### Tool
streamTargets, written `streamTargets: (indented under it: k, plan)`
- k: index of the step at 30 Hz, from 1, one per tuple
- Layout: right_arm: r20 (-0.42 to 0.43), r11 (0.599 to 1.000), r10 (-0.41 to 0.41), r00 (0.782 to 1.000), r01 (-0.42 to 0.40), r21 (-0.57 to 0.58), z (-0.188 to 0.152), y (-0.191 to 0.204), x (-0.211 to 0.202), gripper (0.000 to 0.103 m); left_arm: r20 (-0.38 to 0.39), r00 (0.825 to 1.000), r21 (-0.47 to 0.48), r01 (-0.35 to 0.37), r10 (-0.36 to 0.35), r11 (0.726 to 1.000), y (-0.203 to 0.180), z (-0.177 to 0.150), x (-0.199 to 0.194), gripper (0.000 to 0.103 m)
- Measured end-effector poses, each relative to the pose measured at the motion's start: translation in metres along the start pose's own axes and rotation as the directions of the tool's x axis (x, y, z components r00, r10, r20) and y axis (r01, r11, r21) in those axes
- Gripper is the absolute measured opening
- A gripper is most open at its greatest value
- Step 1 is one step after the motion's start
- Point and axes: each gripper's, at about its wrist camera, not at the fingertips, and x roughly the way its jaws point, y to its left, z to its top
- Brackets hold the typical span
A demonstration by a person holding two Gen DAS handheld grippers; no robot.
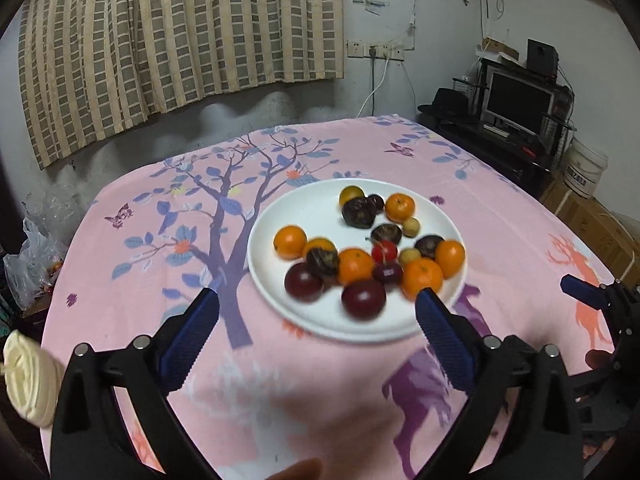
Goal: Organize fruits
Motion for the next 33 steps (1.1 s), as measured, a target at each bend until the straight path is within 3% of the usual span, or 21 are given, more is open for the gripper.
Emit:
streamTargets:
  k: [5,14,19,33]
  plan:
    - [0.005,0.999,-0.027,1.0,0.027,0.04,-0.025,0.002,-0.012,0.099,-0.002,1.0,0.03,-0.025,0.025,0.999,-0.007,-0.038,-0.027,0.098]
    - [0.02,0.999,0.048,0.999,-0.048,-0.008,-0.04,0.027,-0.016,0.099,-0.015,0.999,-0.02,-0.039,0.039,0.999,0.003,-0.08,-0.039,0.098]
    - [0.017,0.998,0.053,0.998,-0.052,-0.036,-0.047,0.031,-0.019,0.099,-0.034,0.999,-0.07,-0.034,0.032,0.997,0.012,-0.088,-0.038,0.098]
    - [0.047,0.998,0.051,0.998,-0.049,-0.047,-0.048,0.031,-0.025,0.099,-0.095,0.995,-0.072,-0.02,0.013,0.997,0.012,-0.097,-0.024,0.098]
